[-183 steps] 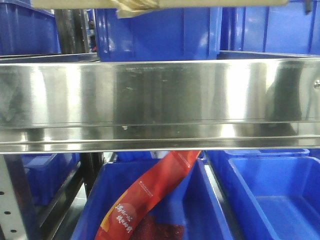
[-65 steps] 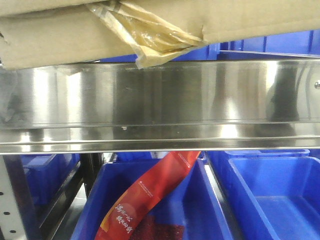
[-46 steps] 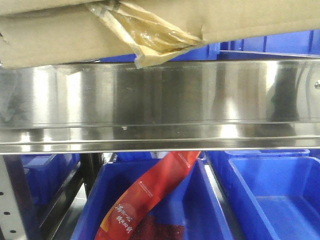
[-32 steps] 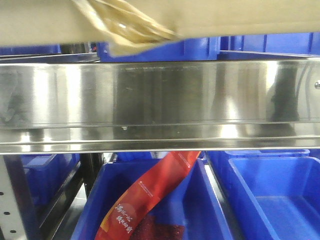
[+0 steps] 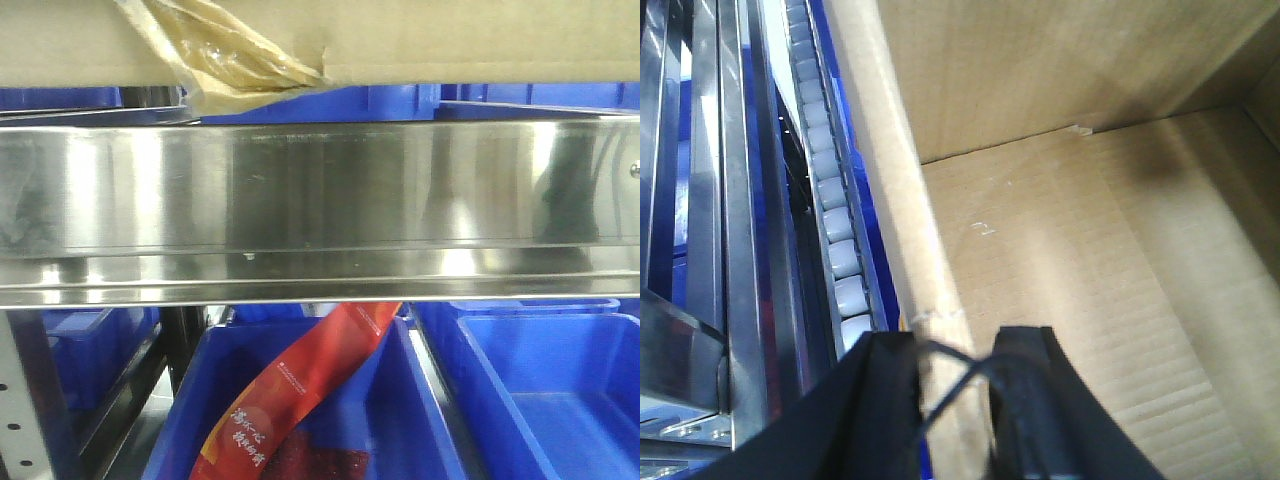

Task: Grab carton from right shelf to conveyor
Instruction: 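Lift the carton with both grippers and pull it off the shelf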

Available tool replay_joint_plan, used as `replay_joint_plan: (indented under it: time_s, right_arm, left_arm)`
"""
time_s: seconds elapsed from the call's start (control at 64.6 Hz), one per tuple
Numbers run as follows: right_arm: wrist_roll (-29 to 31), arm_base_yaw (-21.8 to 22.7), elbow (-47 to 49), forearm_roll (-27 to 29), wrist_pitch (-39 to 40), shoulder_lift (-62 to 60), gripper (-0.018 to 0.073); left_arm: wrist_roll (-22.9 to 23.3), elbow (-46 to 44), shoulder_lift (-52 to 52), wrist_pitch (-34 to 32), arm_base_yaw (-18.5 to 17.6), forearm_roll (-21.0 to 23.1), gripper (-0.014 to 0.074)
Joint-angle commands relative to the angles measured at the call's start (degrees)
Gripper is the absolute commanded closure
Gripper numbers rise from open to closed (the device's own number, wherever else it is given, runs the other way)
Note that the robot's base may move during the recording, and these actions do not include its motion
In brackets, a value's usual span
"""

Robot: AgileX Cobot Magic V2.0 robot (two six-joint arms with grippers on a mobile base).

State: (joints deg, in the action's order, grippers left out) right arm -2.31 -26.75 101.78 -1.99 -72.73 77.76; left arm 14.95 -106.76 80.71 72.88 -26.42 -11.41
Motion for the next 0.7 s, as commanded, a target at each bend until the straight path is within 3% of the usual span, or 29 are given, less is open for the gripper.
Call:
replay_joint_plan:
  time_s: [0.0, 0.681]
  right_arm:
    - [0.8, -0.1, 0.1, 1.1, 2.8, -0.2, 0.0627]
    - [0.8, -0.1, 0.1, 1.1, 2.8, -0.2, 0.0627]
  left_arm:
    - [-1.2, -0.7, -0.4, -2.9, -0.8, 3.2, 0.0606]
    - [-1.2, -0.7, -0.4, -2.9, -0.8, 3.2, 0.0606]
